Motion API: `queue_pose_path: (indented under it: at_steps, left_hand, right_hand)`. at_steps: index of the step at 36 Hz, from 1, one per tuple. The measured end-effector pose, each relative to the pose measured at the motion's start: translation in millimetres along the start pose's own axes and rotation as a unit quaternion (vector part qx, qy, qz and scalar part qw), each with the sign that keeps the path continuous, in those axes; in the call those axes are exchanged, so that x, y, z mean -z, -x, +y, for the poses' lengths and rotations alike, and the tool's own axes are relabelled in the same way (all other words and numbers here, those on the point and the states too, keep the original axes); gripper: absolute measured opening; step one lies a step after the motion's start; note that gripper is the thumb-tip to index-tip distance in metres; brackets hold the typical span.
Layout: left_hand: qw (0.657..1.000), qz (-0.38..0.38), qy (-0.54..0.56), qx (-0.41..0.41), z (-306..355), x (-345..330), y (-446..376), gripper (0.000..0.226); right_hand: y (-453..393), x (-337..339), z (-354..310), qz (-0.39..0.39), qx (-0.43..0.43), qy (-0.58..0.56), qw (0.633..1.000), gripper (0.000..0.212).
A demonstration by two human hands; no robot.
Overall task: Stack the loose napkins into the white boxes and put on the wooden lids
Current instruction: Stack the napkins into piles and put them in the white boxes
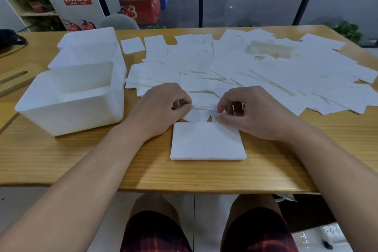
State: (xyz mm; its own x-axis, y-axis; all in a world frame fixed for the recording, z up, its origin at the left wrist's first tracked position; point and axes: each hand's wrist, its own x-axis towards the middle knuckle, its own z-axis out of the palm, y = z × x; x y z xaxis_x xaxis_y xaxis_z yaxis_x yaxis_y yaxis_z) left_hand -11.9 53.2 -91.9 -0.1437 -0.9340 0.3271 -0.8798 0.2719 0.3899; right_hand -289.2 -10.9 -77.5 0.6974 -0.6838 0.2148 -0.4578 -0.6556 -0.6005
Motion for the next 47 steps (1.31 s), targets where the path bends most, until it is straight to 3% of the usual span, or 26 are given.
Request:
queue_pose_path:
  at_steps: [7, 11, 14, 16, 20, 22, 27, 33, 36, 39, 44, 47]
  left_hand:
    - [0.999, 0.015, -0.034, -0.024, -3, -2, 1, 0.014]
    - [0.998, 0.059, 0.028, -0.026, 1, 0, 4, 0.010]
    - [0.995, 0.036, 0.079, -0.038, 8, 2, 8, 0.009]
    - [0.993, 0.014, 0.110, -0.044, 14, 2, 11, 0.008]
    - [0.983, 0.002, 0.180, -0.045, 27, 2, 12, 0.010]
    - [0.979, 0.004, 0.201, -0.045, 27, 4, 12, 0.018]
    - [0.985, -0.024, 0.168, -0.010, 21, 6, 15, 0.045]
    - [0.989, 0.081, 0.119, 0.029, 10, -1, 8, 0.021]
    - [0.978, 0.121, 0.164, 0.037, 12, 5, 10, 0.008]
    - [0.975, 0.132, 0.177, 0.013, 17, 6, 13, 0.009]
    - [0.988, 0.119, 0.090, -0.026, 14, 2, 15, 0.010]
    - [0.990, 0.125, 0.031, -0.057, 13, 0, 15, 0.012]
  right_hand:
    - [-3, -3, 3, 0.012, -0.004, 0.014, 1.000, 0.006]
    - [-4, -4, 3, 0.039, 0.002, -0.007, 0.999, 0.046]
    - [-5, -4, 0, 0.050, 0.009, 0.017, 0.999, 0.071]
    - [-6, -5, -2, 0.065, 0.027, 0.053, 0.996, 0.064]
    - [-7, -10, -5, 0.073, 0.077, 0.052, 0.993, 0.012]
    - [-7, -11, -3, 0.087, 0.076, 0.027, 0.993, 0.006]
    - [-6, -3, -2, 0.109, 0.060, -0.086, 0.988, 0.006]
    - [-4, 5, -8, 0.101, 0.032, -0.234, 0.966, 0.008]
    - [-4, 7, -7, 0.102, 0.002, -0.211, 0.972, 0.011]
    - [-4, 8, -9, 0.059, -0.005, -0.143, 0.988, 0.020]
    - [0, 7, -16, 0.034, 0.027, -0.150, 0.988, 0.053]
    - [-2, -1, -15, 0.084, 0.062, -0.093, 0.990, 0.034]
